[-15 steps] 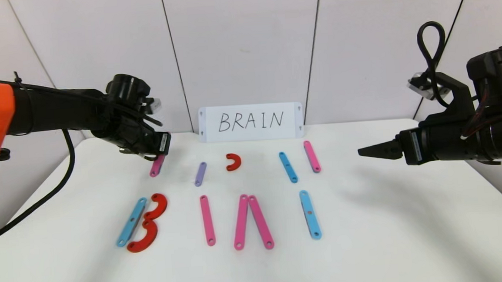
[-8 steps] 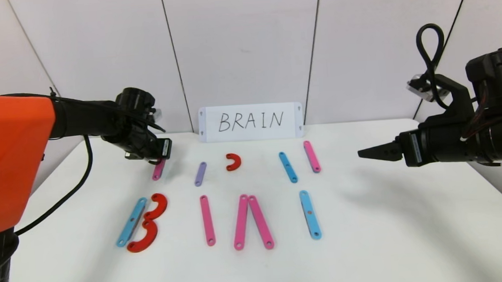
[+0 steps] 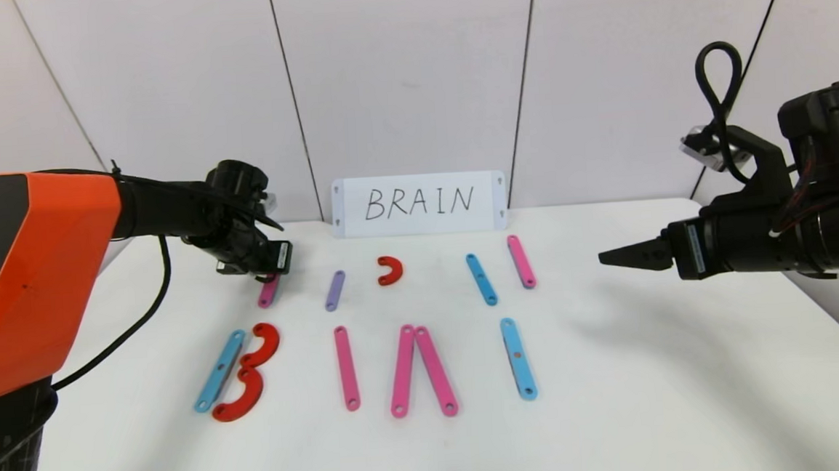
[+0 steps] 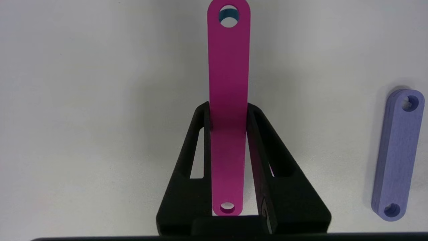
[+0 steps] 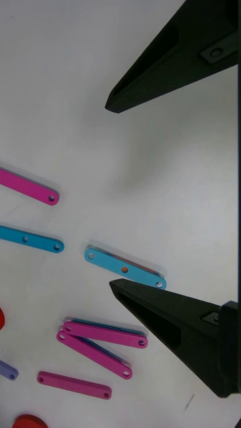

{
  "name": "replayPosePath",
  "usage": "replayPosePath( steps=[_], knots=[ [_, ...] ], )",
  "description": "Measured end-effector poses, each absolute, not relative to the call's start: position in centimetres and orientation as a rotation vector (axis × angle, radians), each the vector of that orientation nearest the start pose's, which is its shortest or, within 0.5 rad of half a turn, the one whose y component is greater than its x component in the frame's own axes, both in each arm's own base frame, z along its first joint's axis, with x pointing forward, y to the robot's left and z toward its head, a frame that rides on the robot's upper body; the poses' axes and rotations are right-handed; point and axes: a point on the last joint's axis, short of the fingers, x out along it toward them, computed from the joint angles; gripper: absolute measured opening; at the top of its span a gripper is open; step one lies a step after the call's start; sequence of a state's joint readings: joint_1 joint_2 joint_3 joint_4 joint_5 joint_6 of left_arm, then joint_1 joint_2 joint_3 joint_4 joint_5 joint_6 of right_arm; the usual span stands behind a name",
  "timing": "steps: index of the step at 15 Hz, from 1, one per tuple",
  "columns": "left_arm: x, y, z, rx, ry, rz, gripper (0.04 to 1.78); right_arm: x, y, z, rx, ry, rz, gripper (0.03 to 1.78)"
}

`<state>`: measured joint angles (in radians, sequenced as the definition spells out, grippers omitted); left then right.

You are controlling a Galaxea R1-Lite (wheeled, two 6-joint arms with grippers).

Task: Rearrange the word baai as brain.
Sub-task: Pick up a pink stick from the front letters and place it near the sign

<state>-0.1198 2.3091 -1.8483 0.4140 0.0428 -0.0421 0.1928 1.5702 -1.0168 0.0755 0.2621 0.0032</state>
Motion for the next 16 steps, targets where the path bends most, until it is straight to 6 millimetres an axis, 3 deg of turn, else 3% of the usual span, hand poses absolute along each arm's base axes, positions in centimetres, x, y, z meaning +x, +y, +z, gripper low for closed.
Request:
replayPosePath(
  steps=[2, 7, 9, 11, 16],
  knots=[
    [45.5, -5.4, 13.1, 0.034, 0.876, -0.055, 0.59, 26.4, 5.7, 21.2, 0.025, 0.635, 0.439, 1.74],
    [45.6, -5.4, 13.0, 0.032, 0.877, -0.053, 1.40, 26.4, 5.7, 21.2, 0.025, 0.637, 0.439, 1.74],
    [45.3, -5.4, 13.5, 0.028, 0.872, -0.051, 1.60, 26.4, 5.8, 21.2, 0.023, 0.637, 0.440, 1.74],
    [44.8, -5.5, 14.3, 0.012, 0.868, -0.048, 1.72, 26.4, 5.8, 21.2, 0.024, 0.637, 0.440, 1.74],
    [41.5, -8.9, 16.3, 0.033, 0.921, -0.056, 1.75, 26.3, 5.7, 21.2, 0.024, 0.635, 0.437, 1.74]
  ],
)
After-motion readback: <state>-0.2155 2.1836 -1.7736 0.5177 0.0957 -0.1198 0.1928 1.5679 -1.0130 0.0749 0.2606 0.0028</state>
